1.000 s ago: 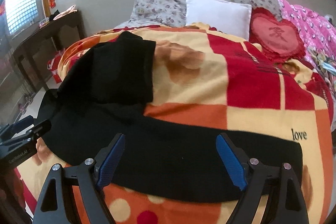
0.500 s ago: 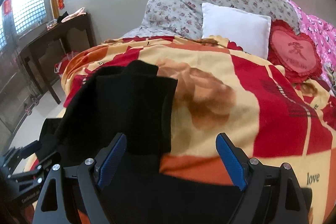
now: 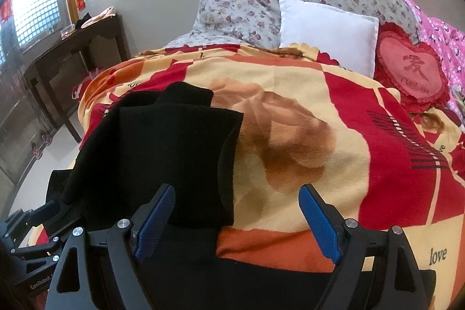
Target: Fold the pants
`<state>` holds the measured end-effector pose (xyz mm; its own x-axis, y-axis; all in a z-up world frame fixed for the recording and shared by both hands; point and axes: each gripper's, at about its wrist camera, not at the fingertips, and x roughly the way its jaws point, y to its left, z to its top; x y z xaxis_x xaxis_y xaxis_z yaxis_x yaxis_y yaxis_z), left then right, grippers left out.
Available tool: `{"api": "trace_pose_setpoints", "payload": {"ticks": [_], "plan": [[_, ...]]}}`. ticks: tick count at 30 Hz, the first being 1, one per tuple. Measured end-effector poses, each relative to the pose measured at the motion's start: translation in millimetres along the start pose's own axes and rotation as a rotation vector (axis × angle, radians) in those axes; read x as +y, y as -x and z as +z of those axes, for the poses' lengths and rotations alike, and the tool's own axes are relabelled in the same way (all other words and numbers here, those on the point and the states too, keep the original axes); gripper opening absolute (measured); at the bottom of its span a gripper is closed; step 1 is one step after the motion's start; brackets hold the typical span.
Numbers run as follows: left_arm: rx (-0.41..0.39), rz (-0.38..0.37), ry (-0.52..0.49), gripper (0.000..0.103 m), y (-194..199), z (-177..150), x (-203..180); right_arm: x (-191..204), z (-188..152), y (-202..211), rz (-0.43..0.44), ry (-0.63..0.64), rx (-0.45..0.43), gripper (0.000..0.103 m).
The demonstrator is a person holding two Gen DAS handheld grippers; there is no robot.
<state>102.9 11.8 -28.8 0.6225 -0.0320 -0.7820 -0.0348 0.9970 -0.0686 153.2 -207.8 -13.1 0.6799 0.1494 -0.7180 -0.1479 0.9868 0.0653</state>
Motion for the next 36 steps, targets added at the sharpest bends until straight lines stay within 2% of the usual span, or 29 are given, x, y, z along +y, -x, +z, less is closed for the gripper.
{"api": "trace_pose_setpoints", "payload": {"ticks": [10, 12, 16, 17, 19, 21, 23, 25, 26, 27, 30, 32, 36], "plan": [[-0.024, 0.023, -0.021, 0.072, -5, 23, -11, -5, 27, -14, -0.005, 0.006, -0.021, 0.086], [-0.025, 0.011, -0.032, 0.072, -6, 30, -14, -6, 31, -20, 0.014, 0.003, -0.019, 0.086], [-0.042, 0.011, -0.043, 0.072, -9, 38, -15, -9, 37, -34, 0.111, -0.031, -0.005, 0.083], [-0.037, 0.015, -0.049, 0.072, -12, 40, -16, -9, 37, -36, 0.141, -0.038, -0.008, 0.079], [-0.025, 0.012, -0.054, 0.072, -17, 43, -15, -6, 37, -37, 0.21, -0.036, -0.011, 0.048], [-0.007, -0.002, -0.055, 0.072, -24, 47, -14, -1, 38, -38, 0.238, -0.018, -0.013, 0.042], [0.017, -0.009, -0.053, 0.072, -33, 49, -11, 5, 36, -34, 0.226, 0.022, -0.03, 0.032], [0.035, -0.029, -0.059, 0.072, -40, 50, -9, 7, 35, -26, 0.216, 0.043, -0.047, 0.016], [0.044, -0.034, -0.054, 0.07, -43, 50, -7, 6, 34, -24, 0.21, 0.048, -0.051, 0.011], [0.046, -0.041, -0.042, 0.059, -45, 51, -3, 5, 33, -20, 0.205, 0.055, -0.056, 0.008], [0.048, -0.07, -0.028, 0.036, -47, 53, 3, -1, 32, -16, 0.226, 0.046, -0.042, 0.008], [0.051, -0.077, -0.029, 0.036, -46, 53, 3, -1, 31, -15, 0.234, 0.04, -0.052, 0.008], [0.035, -0.061, -0.051, 0.019, -40, 52, 2, 3, 30, -15, 0.218, 0.052, -0.049, 0.007]]}}
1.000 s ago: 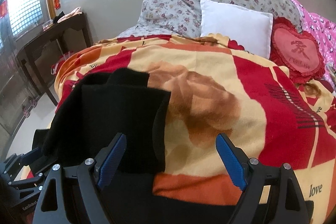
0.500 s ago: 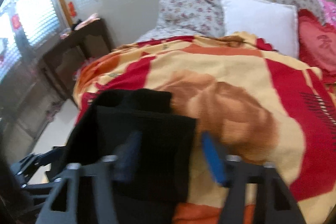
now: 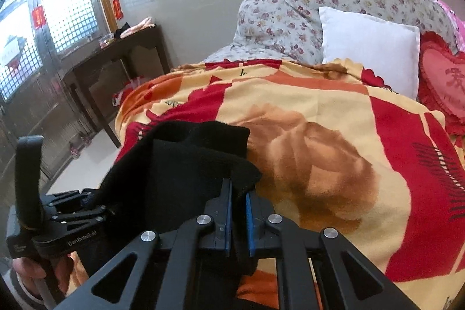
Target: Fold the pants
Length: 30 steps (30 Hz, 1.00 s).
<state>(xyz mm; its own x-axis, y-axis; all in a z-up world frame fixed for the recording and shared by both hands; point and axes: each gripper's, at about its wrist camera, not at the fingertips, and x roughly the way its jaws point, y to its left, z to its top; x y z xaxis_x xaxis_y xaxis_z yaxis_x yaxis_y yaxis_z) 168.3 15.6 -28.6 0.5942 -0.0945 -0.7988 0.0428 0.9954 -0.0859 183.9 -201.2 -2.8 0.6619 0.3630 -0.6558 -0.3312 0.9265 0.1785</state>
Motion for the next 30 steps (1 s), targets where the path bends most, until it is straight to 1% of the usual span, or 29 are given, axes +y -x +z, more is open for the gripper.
{"api": "trace_pose_setpoints", "payload": {"ticks": [2, 8, 13, 20, 24, 30], "plan": [[0.0, -0.004, 0.003, 0.015, 1, 1, 2, 0, 0, 4, 0.002, -0.003, -0.009, 0.007], [-0.006, -0.005, 0.013, 0.013, 6, -1, 6, -3, -4, 14, 0.0, -0.012, -0.02, 0.007], [-0.006, -0.001, 0.016, 0.013, 8, -2, 7, -4, -6, 14, -0.025, -0.015, -0.015, 0.007], [-0.011, 0.011, 0.018, 0.012, 11, 0, 10, -10, -8, 20, -0.051, -0.036, -0.032, 0.007], [-0.016, 0.01, 0.017, 0.012, 14, -1, 12, -16, -11, 32, -0.08, -0.056, -0.063, 0.007], [-0.03, 0.005, 0.011, 0.011, 24, -2, 15, -39, -20, 62, -0.131, -0.093, -0.099, 0.007]]}}
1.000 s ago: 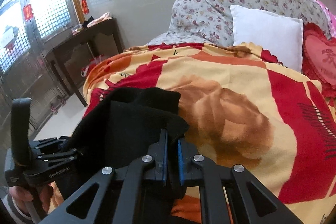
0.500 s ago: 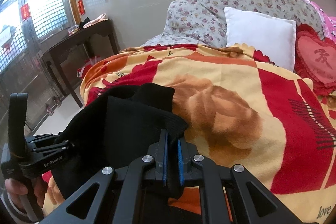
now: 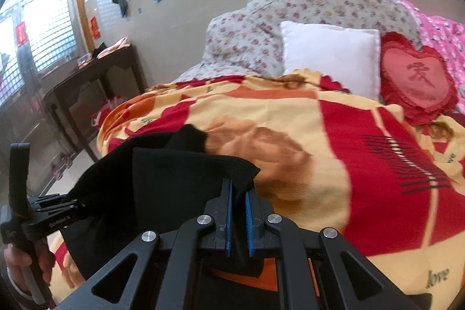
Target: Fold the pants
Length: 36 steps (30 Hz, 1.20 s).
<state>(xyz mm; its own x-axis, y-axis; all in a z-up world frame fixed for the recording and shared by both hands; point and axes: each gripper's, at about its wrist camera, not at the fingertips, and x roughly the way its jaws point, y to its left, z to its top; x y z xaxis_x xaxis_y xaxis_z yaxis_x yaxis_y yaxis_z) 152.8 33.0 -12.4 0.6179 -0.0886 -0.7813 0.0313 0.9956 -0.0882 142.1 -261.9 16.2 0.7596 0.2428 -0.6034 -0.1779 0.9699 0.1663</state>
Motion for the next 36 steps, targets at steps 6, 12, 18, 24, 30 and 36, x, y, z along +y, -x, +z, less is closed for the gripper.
{"api": "trace_pose_setpoints", "payload": {"ticks": [6, 12, 18, 24, 30, 36], "plan": [[-0.009, -0.005, 0.0, 0.011, 13, -5, 9, -39, -8, 29, -0.069, -0.056, -0.022, 0.007], [-0.018, -0.023, -0.025, 0.011, 32, -18, 17, -71, -27, 68, -0.153, -0.076, -0.047, 0.007], [-0.016, -0.032, -0.054, 0.012, 49, -40, 35, -100, -59, 108, -0.226, -0.079, -0.041, 0.007], [0.012, -0.017, -0.059, 0.011, 54, -67, 49, -126, -102, 134, -0.25, -0.135, -0.01, 0.007], [0.051, -0.004, -0.027, 0.011, 47, -85, 58, -143, -130, 130, -0.265, -0.183, 0.055, 0.007], [0.049, -0.001, -0.013, 0.011, 55, -94, 60, -148, -144, 134, -0.333, -0.218, 0.092, 0.007]]}}
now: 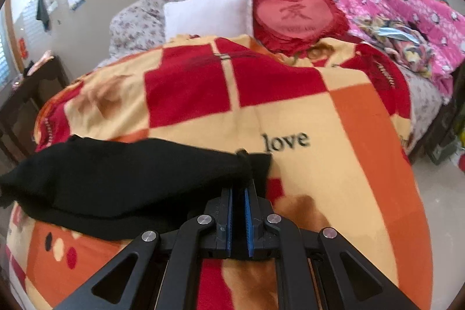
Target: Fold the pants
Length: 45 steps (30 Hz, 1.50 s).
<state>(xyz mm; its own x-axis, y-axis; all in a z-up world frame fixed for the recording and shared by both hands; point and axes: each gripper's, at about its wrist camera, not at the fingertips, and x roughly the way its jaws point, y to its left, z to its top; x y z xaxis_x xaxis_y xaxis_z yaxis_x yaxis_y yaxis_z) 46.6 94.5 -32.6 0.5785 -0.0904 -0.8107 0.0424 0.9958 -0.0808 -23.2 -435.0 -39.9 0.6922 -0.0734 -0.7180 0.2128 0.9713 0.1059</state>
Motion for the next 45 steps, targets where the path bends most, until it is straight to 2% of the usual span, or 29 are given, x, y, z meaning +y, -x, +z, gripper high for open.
{"api": "trace_pose_setpoints", "payload": {"ticks": [3, 5, 7, 8, 9, 10, 11, 12, 15, 16, 19, 22, 25, 29, 32, 35, 37, 39, 40, 41, 42, 43, 45], "plan": [[0.014, -0.024, 0.038, 0.012, 6, 0, 8, 1, -1, 12, -0.025, -0.015, -0.018, 0.008], [0.016, -0.04, 0.063, 0.012, 10, -1, 14, 4, 0, 24, -0.06, -0.014, -0.044, 0.013], [0.012, -0.047, 0.081, 0.015, 16, -2, 20, 18, 5, 34, -0.072, 0.035, -0.064, 0.022], [0.01, -0.05, 0.091, 0.016, 19, -3, 23, 31, 6, 39, -0.048, 0.079, -0.075, 0.026], [0.009, -0.051, 0.1, 0.018, 21, -4, 26, 41, 7, 40, -0.02, 0.11, -0.078, 0.034], [0.008, -0.055, 0.107, 0.02, 22, -4, 28, 59, 7, 41, 0.038, 0.152, -0.075, 0.044], [0.009, -0.064, 0.117, 0.024, 23, -4, 31, 77, 6, 41, 0.097, 0.189, -0.068, 0.047], [0.011, -0.07, 0.126, 0.027, 22, -4, 33, 97, 4, 38, 0.161, 0.231, -0.059, 0.048], [0.023, -0.058, 0.117, 0.027, 14, -2, 33, 174, -8, 25, 0.342, 0.379, -0.026, 0.048], [0.027, -0.058, 0.113, 0.027, 11, -1, 32, 200, -13, 21, 0.374, 0.434, -0.021, 0.048], [0.038, -0.054, 0.109, 0.027, 0, 5, 31, 271, -28, 13, 0.444, 0.6, -0.042, 0.048], [0.03, -0.048, 0.114, 0.027, -9, 15, 33, 327, -35, 10, 0.491, 0.712, -0.085, 0.048], [0.018, -0.04, 0.098, 0.027, -14, 24, 36, 371, -29, -2, 0.49, 0.795, -0.139, 0.048], [0.022, -0.041, 0.09, 0.027, -20, 32, 41, 402, -32, -25, 0.482, 0.864, -0.064, 0.048], [0.019, -0.042, 0.069, 0.027, -20, 34, 41, 403, -40, -14, 0.544, 0.891, -0.089, 0.048], [0.015, -0.041, 0.059, 0.027, -19, 36, 40, 413, -47, -15, 0.573, 0.907, -0.073, 0.048], [0.013, -0.043, 0.065, 0.027, -19, 36, 39, 421, -55, -24, 0.551, 0.936, -0.068, 0.048], [0.009, -0.046, 0.069, 0.027, -17, 36, 40, 426, -59, -32, 0.493, 0.953, -0.088, 0.048], [0.008, -0.047, 0.07, 0.027, -17, 36, 39, 427, -56, -36, 0.463, 0.939, -0.1, 0.042], [0.007, -0.048, 0.071, 0.027, -18, 37, 39, 425, -51, -40, 0.474, 0.911, -0.088, 0.035], [0.006, -0.05, 0.075, 0.027, -19, 38, 39, 423, -41, -44, 0.518, 0.86, -0.055, 0.02], [0.007, -0.053, 0.079, 0.027, -20, 39, 38, 421, -34, -47, 0.534, 0.823, -0.038, 0.011], [-0.004, -0.06, 0.075, 0.027, -20, 51, 35, 418, -16, -48, 0.528, 0.76, -0.037, 0.007]]}}
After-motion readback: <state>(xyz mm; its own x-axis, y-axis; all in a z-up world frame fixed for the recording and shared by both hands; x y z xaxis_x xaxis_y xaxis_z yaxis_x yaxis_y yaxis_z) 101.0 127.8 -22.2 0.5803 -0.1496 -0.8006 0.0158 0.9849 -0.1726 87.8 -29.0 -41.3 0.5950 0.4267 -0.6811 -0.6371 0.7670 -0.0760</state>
